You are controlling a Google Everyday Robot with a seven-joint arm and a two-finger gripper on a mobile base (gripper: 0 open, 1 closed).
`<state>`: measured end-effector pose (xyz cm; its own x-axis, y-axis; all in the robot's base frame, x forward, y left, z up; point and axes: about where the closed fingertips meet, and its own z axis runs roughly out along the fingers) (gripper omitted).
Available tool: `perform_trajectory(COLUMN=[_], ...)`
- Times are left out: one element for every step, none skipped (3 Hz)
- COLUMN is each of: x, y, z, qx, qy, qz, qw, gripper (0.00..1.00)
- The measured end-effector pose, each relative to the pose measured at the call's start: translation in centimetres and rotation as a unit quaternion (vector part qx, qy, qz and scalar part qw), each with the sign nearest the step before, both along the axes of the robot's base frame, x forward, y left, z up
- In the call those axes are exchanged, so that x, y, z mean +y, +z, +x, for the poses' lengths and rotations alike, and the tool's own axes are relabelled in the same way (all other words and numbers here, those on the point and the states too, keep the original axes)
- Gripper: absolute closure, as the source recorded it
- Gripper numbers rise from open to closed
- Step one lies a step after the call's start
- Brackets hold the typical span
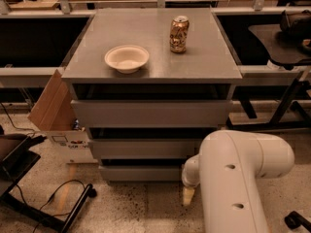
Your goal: Open bottom drawer
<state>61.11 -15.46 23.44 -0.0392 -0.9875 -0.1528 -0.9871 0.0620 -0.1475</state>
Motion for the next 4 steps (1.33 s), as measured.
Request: perform_trajectory(x=[-0.4,-1.4,-2.1,-2.3], y=[-1.5,-1.8,-2.0,-2.8], z=[0.9,2.5,4.2,4.7], qx=[-0.015,-0.041,-0.061,-0.069], qy=[-0.001,-0.002,-0.005,-0.005], qz=[-0.021,-0.041,-0.056,-0.058], qw=[0.9997,0.9983,0.9966,0.9959], gripper=[0.0,0.0,0.0,0.0])
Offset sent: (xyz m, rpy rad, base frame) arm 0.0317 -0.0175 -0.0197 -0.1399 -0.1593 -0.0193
